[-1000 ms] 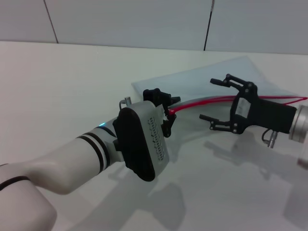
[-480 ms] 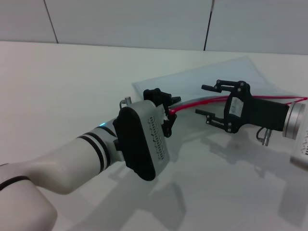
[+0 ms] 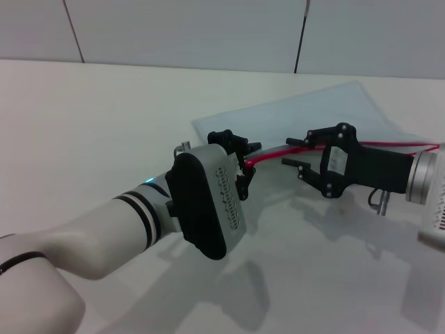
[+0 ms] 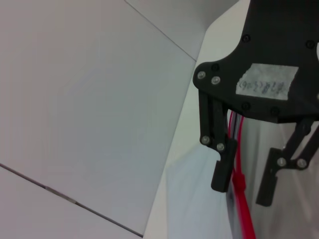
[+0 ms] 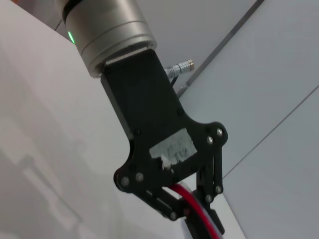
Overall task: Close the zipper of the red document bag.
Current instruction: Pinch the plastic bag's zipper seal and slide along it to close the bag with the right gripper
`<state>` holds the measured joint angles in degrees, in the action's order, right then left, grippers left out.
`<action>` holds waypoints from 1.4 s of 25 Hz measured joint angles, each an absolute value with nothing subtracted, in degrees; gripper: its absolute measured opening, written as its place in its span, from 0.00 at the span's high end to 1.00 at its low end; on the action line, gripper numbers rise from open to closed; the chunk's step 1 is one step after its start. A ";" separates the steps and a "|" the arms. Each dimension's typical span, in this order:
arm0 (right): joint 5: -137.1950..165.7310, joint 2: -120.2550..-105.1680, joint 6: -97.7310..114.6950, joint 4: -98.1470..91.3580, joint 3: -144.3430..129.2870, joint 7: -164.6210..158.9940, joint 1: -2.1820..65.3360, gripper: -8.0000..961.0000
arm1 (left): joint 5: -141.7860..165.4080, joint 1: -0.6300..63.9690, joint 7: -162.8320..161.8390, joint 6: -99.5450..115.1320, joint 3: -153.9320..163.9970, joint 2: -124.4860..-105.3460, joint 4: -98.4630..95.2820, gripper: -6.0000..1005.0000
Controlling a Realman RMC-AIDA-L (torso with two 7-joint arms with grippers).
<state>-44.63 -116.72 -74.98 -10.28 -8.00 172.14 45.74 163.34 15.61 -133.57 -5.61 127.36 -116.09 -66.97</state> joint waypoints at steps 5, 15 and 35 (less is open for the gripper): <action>-44.77 -116.72 -75.38 -10.28 -8.00 172.16 46.00 0.70 | 163.05 15.78 -133.58 -5.26 127.36 -116.10 -66.96 0.95; -44.75 -116.72 -74.95 -10.28 -9.33 172.18 46.40 0.77 | 163.03 15.82 -133.60 -5.16 127.86 -116.10 -66.98 0.95; -44.74 -116.81 -73.76 -10.70 -9.40 172.18 46.41 0.87 | 163.04 15.82 -133.60 -5.18 127.88 -116.01 -67.06 0.96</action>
<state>-44.74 -116.81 -73.76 -10.70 -9.40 172.18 46.41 163.04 15.82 -133.60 -5.18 127.88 -116.01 -67.06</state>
